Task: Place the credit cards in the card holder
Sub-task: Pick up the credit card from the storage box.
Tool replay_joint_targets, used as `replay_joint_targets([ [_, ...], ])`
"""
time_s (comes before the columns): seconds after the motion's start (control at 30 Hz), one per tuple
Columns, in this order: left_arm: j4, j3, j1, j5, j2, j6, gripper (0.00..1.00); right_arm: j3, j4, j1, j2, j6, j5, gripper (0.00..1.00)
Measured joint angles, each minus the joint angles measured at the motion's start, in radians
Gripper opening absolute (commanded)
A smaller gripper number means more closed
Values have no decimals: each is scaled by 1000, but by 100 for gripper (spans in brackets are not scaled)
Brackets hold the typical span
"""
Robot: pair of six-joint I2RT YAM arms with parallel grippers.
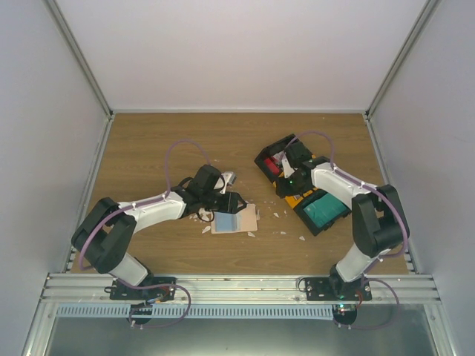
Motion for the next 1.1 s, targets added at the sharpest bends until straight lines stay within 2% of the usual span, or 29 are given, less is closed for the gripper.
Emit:
replay_joint_targets([
  [0.13,0,0,0,0,5,0,58,0,-1,-2,-5,2,-2,41],
  [0.33,0,0,0,0,6,0,58,-5,-2,-11,-5,4,0,23],
  [0.43,0,0,0,0,6,0,58,-5,-2,-14,-5,6,5,9],
  [0.57,0,0,0,1,6,0,58,-3,-3,-18,-10,8,17,1],
  [0.87,1,10,0,15,13,0,59,3,0,-31,-24,27,92,1],
  [1.1,44,81,0,76,57,-24,65,4,29,-53,-85,51,131,1],
])
